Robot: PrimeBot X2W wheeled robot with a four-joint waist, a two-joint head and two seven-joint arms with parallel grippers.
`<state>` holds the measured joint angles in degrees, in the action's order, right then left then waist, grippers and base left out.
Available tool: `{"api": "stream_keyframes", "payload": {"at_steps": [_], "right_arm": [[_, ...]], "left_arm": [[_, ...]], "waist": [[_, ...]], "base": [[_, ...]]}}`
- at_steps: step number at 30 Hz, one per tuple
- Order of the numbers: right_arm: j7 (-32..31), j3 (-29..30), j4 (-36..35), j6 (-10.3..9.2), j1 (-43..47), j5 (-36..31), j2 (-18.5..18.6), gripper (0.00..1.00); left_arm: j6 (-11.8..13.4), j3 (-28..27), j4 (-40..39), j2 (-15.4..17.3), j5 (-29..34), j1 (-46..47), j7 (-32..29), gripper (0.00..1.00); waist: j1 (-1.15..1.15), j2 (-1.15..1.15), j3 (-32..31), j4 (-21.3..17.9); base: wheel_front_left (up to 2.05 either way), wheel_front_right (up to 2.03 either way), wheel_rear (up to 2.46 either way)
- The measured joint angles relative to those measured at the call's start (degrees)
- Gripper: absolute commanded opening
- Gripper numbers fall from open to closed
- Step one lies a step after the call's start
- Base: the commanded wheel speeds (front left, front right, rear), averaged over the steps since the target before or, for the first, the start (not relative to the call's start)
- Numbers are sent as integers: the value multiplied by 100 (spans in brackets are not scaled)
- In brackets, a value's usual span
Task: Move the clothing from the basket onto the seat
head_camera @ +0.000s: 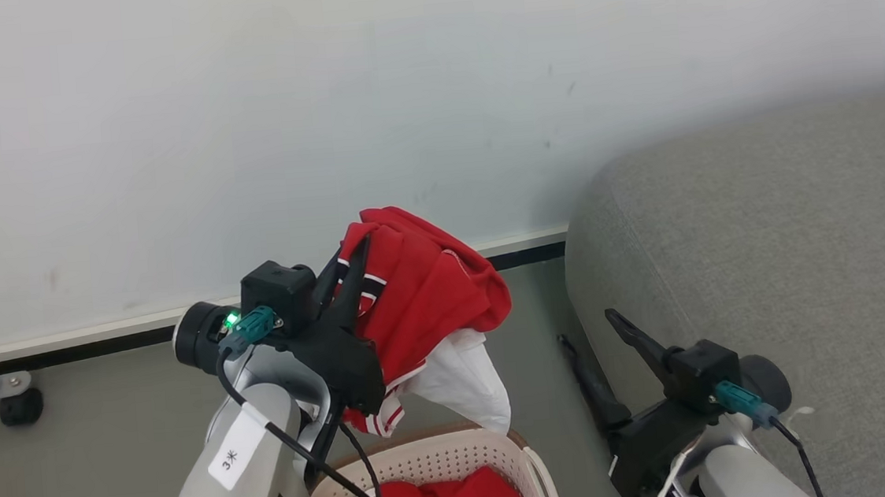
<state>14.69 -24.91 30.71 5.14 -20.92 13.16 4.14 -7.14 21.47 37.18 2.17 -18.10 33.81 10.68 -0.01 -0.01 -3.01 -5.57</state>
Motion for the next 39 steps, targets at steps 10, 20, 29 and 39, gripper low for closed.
{"api": "stream_keyframes", "payload": {"at_steps": [10,20,29,39], "right_arm": [[0,-464,883,146,-708,-30,-35,100],[0,-1267,1610,194,-1426,-153,-56,100],[0,-2006,1573,200,-1789,231,-58,100],[0,-2329,1649,201,-2083,662,-58,0]], "left_arm": [[1,470,-369,-1,-315,16,-210,0],[162,914,-805,3,-611,19,-404,0],[267,1127,-1013,5,-753,24,-512,0],[402,1131,-1076,4,-928,80,-589,0]], "waist": [[1,1,-85,247],[1,1,-31,414],[1,1,20,477],[1,1,100,498]], "base": [[0,0,0],[0,0,0],[0,0,0],[0,0,0]]}}
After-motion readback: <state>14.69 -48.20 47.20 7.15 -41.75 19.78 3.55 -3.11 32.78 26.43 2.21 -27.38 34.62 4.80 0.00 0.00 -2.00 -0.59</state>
